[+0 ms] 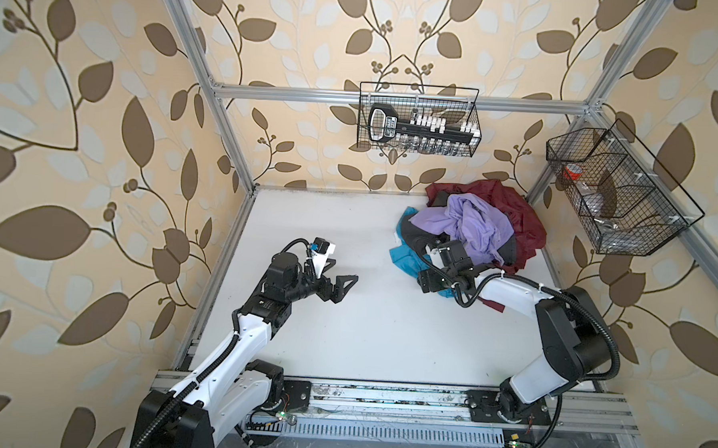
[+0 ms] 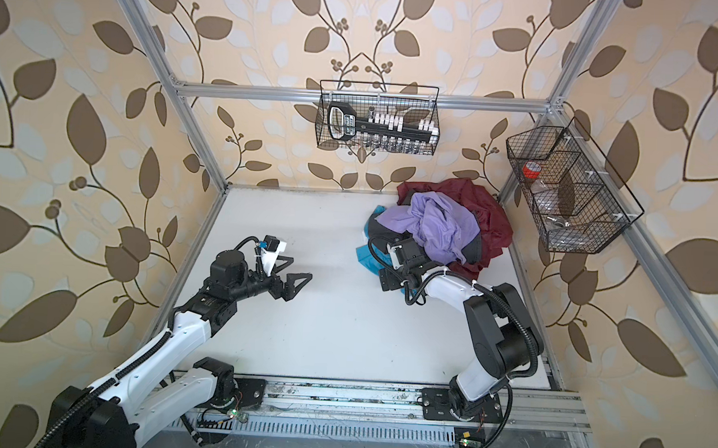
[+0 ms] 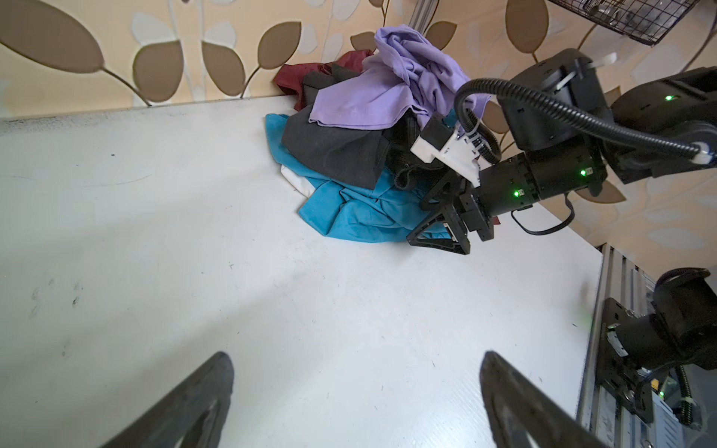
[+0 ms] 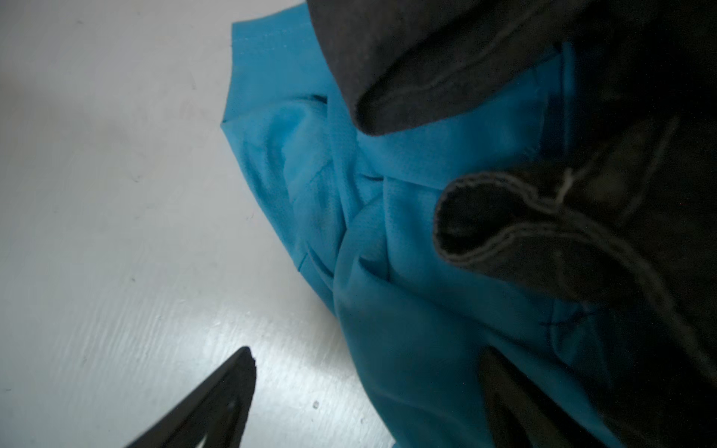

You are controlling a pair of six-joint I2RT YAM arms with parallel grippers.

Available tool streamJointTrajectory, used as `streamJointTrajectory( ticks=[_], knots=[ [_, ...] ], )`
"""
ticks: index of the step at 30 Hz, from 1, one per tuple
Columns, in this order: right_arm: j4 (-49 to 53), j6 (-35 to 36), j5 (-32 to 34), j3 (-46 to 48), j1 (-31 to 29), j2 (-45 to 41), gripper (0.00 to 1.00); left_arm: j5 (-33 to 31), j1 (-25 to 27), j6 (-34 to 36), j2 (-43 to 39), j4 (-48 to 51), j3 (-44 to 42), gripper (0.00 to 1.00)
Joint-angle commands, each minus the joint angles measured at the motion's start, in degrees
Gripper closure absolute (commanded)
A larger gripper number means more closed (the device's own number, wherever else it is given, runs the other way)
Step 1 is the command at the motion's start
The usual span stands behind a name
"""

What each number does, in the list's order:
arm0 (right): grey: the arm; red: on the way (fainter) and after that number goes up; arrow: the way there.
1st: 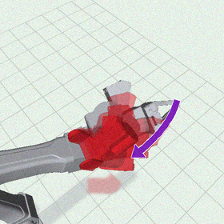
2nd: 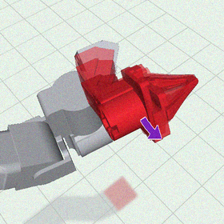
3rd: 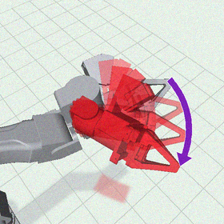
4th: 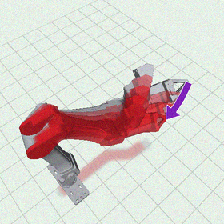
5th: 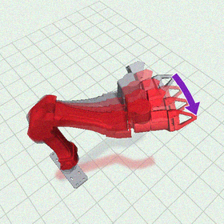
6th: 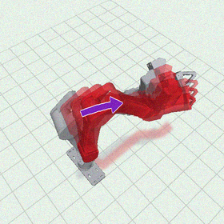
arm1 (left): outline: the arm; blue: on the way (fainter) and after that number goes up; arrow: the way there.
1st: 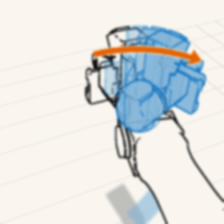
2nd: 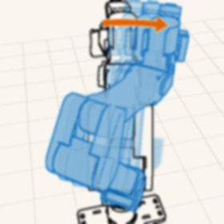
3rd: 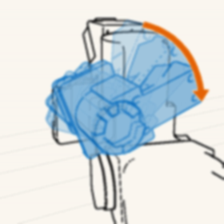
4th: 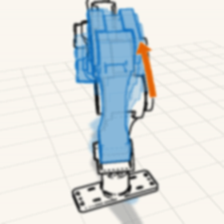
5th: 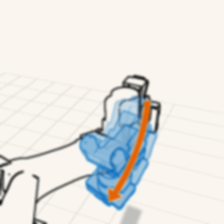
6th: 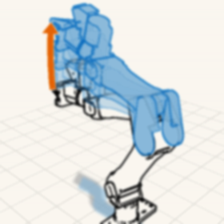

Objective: Pick out a specific cloth from the pile
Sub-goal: 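Reach the right gripper into the pile onto the turquoise cloth while the left arm rises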

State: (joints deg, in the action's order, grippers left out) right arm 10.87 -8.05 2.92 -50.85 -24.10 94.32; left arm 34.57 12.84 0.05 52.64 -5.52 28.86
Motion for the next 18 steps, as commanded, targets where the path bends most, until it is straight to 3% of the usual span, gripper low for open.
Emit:
streamJointTrajectory(
  ticks=[1, 5, 7, 9, 16, 18],
  knots=[
    [0.0, -2.13, 4.3, -2.31, -0.13, 3.1, 0.09, 2.17, 0.78, 1.52, -0.01, -0.29, 2.35, 0.01],
    [0.39, -3.09, 6.07, -4.21, -0.1, 6.01, 0.09, 1.74, 0.87, 1.79, -0.15, 0.24, 2.45, 0.01],
    [1.15, -3.62, 6.49, -5.15, -0.12, 7.13, 0.15, 1.47, 1.02, 1.88, -0.34, 0.25, 2.45, 0.01],
    [1.5, -3.88, 6.54, -5.47, -0.15, 7.74, 0.28, 1.38, 1.11, 1.96, -0.43, 0.25, 2.38, 0.01],
    [3.25, -4.29, 9.3, -5.64, -0.1, 7.05, 0.93, 1.01, 1.7, 2.09, -1.03, 0.59, 2.33, 0.01],
    [3.94, -4.17, 10.45, -5.76, -0.14, 5.7, 1.0, 0.7, 1.88, 2.18, -1.36, 0.6, 2.27, 0.01]
  ],
)
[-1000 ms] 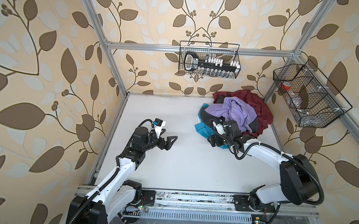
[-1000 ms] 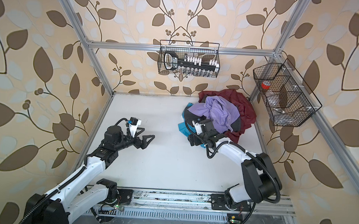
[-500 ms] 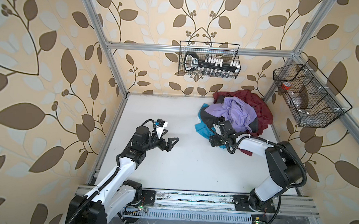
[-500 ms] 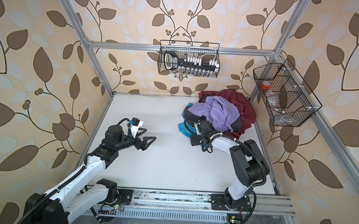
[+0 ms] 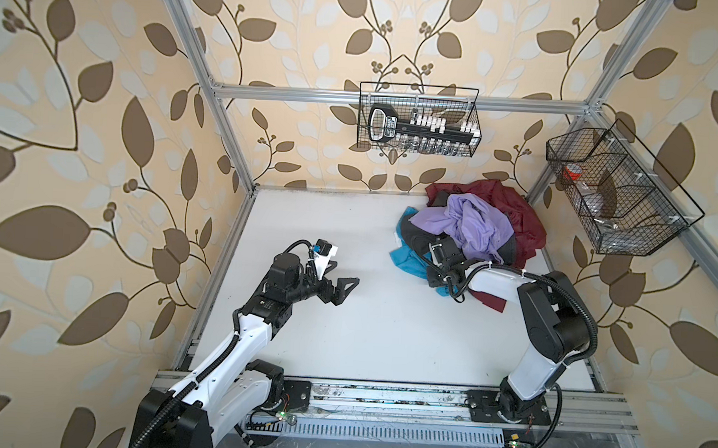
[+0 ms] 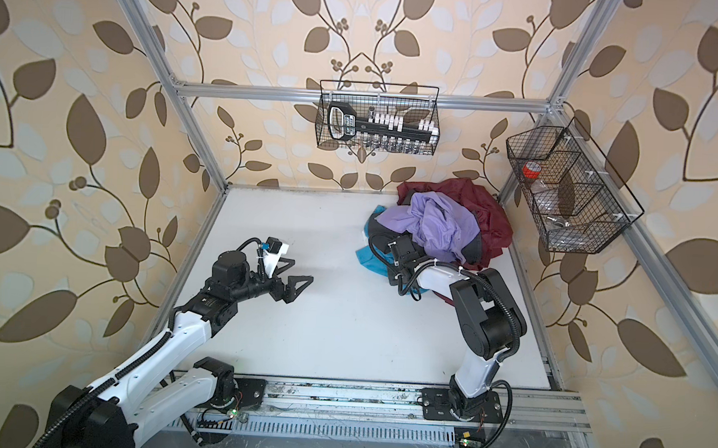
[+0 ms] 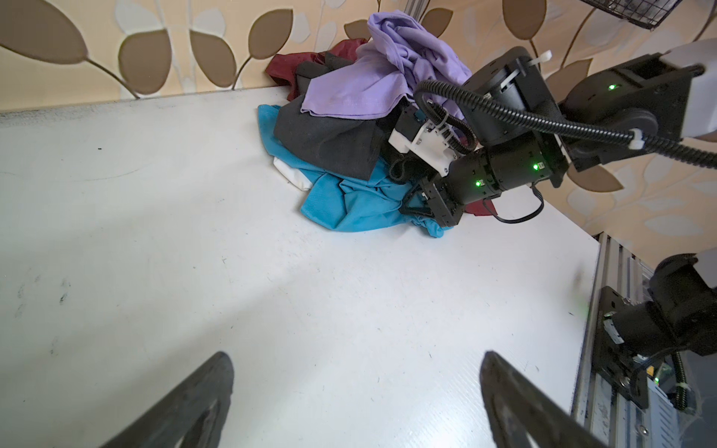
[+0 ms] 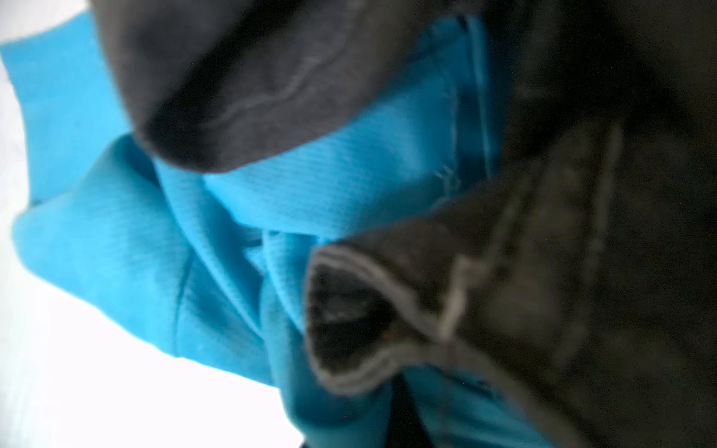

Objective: Pick out a specific cloth from the pile
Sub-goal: 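Reach the right gripper into the pile onto the turquoise cloth while the left arm rises, then close the right gripper on the turquoise cloth and lift it up from the pile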

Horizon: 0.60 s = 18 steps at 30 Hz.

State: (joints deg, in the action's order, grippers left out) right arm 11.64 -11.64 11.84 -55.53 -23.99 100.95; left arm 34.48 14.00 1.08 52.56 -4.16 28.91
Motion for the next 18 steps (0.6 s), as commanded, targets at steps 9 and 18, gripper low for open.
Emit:
streamJointTrajectory(
  ticks=[9, 18],
  knots=[
    [6.37, 0.85, 5.1, -2.98, -0.22, -12.34, 1.0, 0.11, 1.34, 1.44, -2.17, -0.45, 2.07, 0.01],
    [9.07, 4.09, 12.04, -7.53, -0.26, -20.97, 1.0, -1.67, 1.91, 1.89, -2.98, 0.3, 2.06, 0.01]
  ],
)
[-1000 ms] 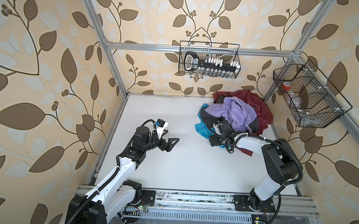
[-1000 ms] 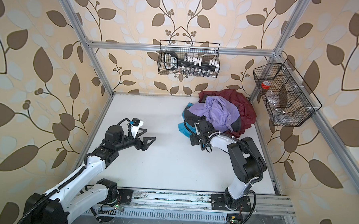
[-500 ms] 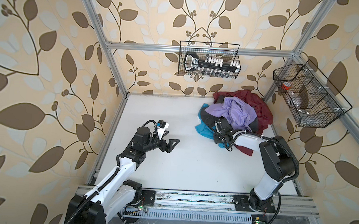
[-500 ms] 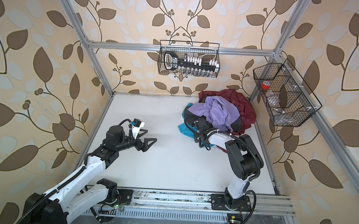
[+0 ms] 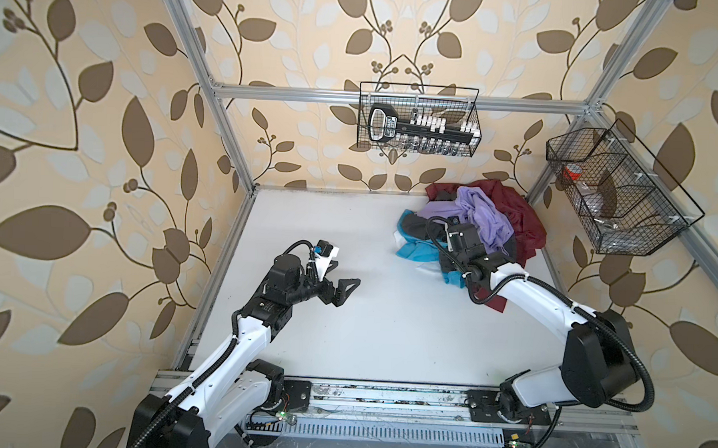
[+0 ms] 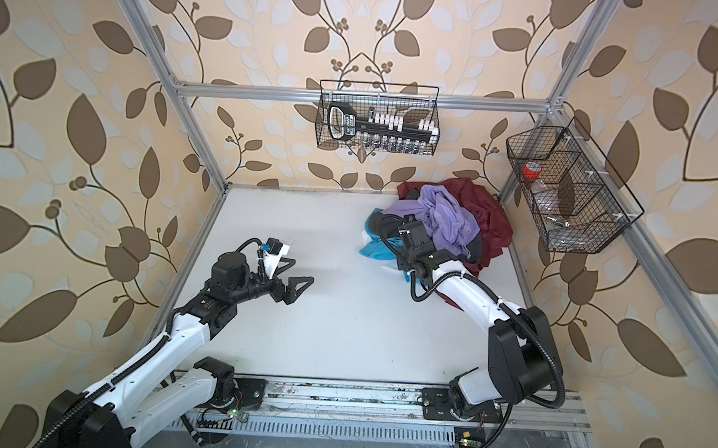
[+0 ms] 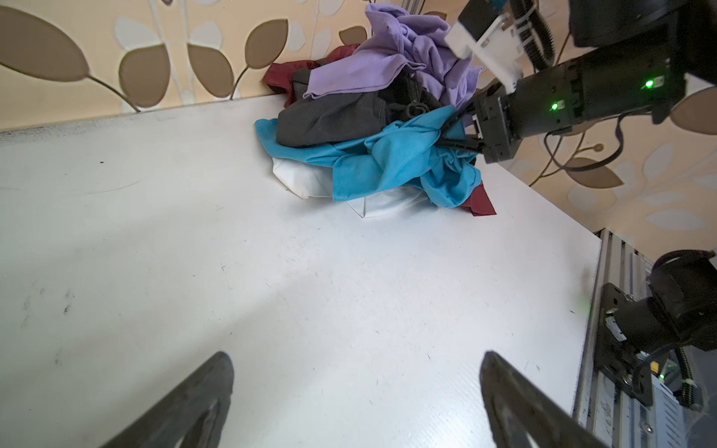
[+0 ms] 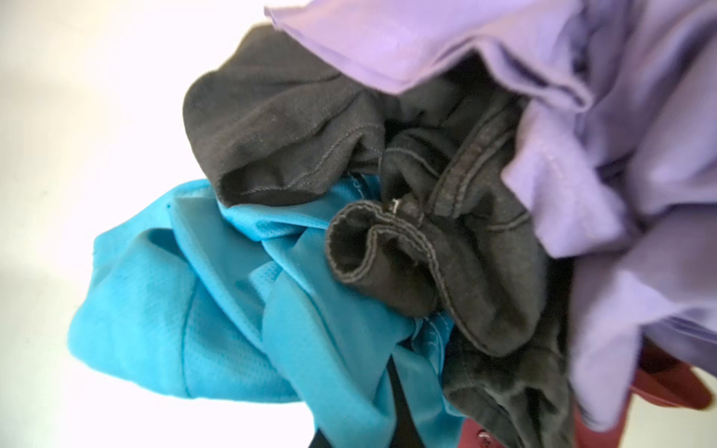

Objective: Pick out a specific cloth from the pile
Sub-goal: 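Close the right gripper on the turquoise cloth and lift it up from the pile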

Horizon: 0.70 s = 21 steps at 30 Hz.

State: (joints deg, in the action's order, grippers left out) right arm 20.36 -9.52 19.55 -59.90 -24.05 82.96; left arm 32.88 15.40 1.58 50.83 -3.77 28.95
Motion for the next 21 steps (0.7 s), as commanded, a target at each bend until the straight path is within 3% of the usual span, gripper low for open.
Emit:
streamJointTrajectory(
  ticks=[1, 21],
  knots=[
    [0.37, 2.45, 4.97, -3.8, -0.15, -3.58, 1.0, -0.1, 0.51, 1.34, -1.36, -0.1, 1.9, 0.01],
    [1.21, 7.99, 8.09, -16.13, -0.19, -8.38, 1.0, -0.7, 0.86, 1.58, -1.72, -0.1, 1.81, 0.01]
  ],
)
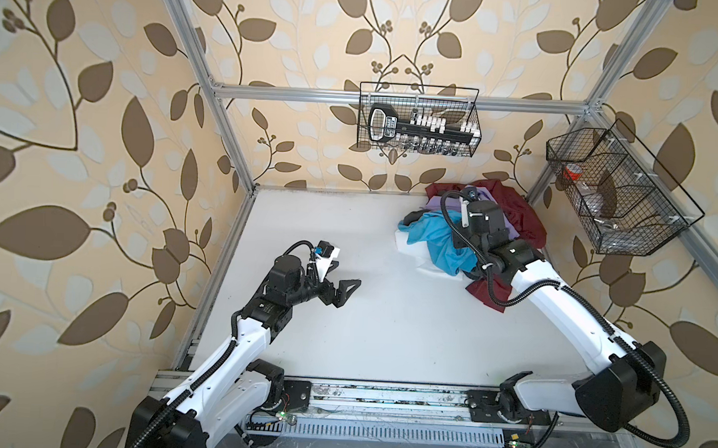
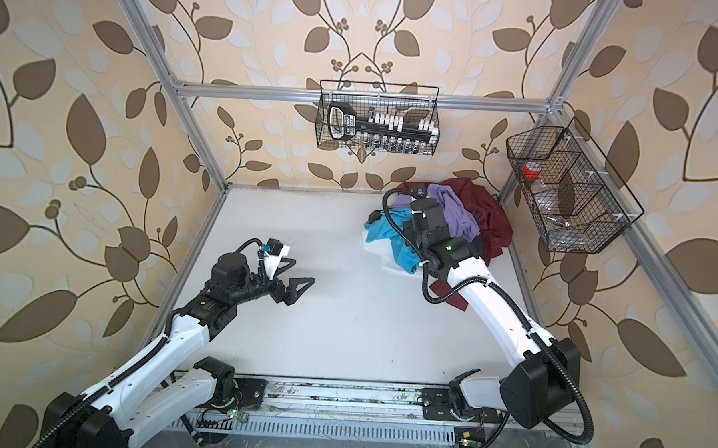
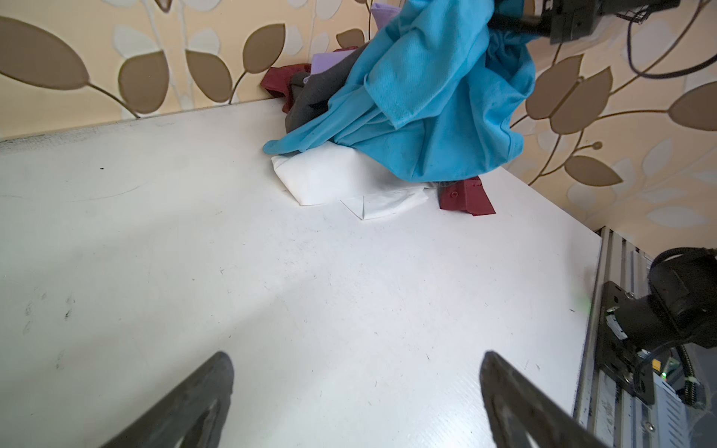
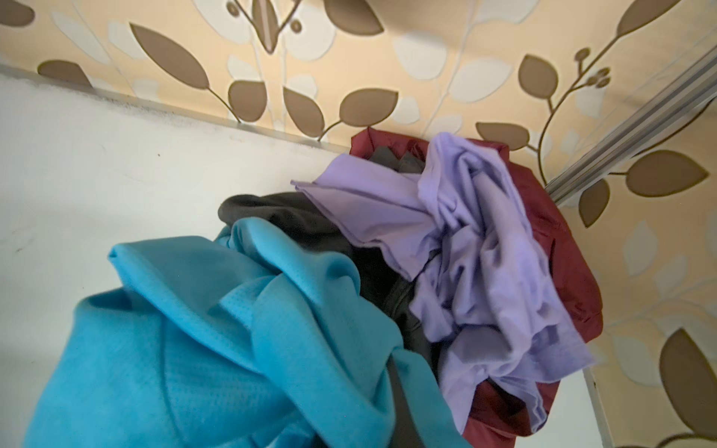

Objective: Pick out a specific cloth from the pile
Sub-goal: 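Close the right gripper on the turquoise cloth and lift it up from the pile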

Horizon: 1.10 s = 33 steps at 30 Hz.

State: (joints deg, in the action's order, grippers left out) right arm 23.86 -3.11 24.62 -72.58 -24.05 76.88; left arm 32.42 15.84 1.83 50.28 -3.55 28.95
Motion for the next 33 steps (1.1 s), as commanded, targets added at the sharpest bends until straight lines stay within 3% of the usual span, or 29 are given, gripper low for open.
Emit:
streamJointTrajectory(
  ticks=[1, 14, 19, 33],
  knots=[
    [-2.36, 1.86, 3.19, -3.99, -0.15, -2.37, 1.0, -0.26, 0.42, 1.37, -1.15, -0.32, 1.8, 0.01],
    [-3.95, 3.03, 3.52, -9.31, -0.2, -3.48, 1.0, -0.48, 0.51, 1.39, -1.5, -0.4, 1.74, 0.01],
    [-4.22, 2.24, -0.11, -11.78, -0.38, -4.67, 1.0, -0.61, 0.51, 1.52, -1.63, -0.36, 1.68, 0.01],
    [-4.99, 2.42, -2.58, -18.03, -1.89, -6.2, 1.0, -1.93, 1.04, 1.74, -2.98, -0.41, 1.25, 0.01]
  ],
)
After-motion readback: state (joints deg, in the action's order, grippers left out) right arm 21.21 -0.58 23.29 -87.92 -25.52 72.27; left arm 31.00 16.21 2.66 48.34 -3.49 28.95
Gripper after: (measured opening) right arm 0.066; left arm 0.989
